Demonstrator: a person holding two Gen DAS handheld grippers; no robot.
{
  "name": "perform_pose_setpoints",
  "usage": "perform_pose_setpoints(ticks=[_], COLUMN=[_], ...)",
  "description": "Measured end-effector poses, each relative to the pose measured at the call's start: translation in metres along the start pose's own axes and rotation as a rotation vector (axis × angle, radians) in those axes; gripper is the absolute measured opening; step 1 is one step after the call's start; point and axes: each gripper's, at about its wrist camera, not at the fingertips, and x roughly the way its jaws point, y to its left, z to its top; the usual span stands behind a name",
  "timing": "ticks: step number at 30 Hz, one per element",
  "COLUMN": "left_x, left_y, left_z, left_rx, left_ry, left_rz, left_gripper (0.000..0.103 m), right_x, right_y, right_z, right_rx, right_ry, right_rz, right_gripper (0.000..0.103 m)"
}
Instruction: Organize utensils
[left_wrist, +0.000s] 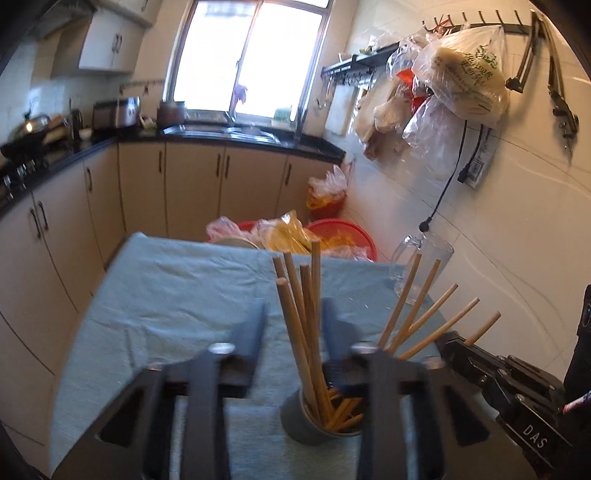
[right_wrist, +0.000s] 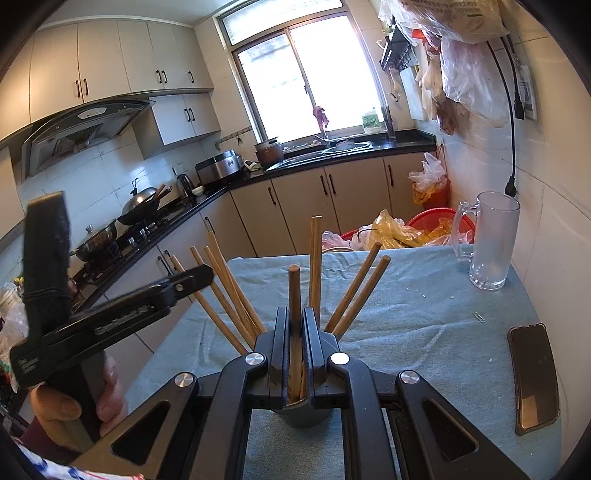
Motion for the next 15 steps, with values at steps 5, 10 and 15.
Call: perform_pose_setpoints(ticks=[5,10,15], left_x=[-0.001,-0.016,-0.037], left_y=[-0.002,-0.014,-0.023], left_z=[-0.001,-0.003,-0.001], left_rx=[-0.014,0.020,0.029], left_ry=[-0.003,-0.030,-0.066], left_rz=[-0.035,-0.017,-0.022], left_gripper=[0.005,0.005,0.005], right_x=[0.002,0.001,-0.005], right_y=[-0.002,0.000,0.000], right_z=[0.000,-0.001,0.001], right_rx=[0.001,0.004,0.008], right_ry=[-0.001,-0.006,-0.026], right_rz=[-0.001,-0.005,-0.002], right_gripper=[0.007,0.007,0.007])
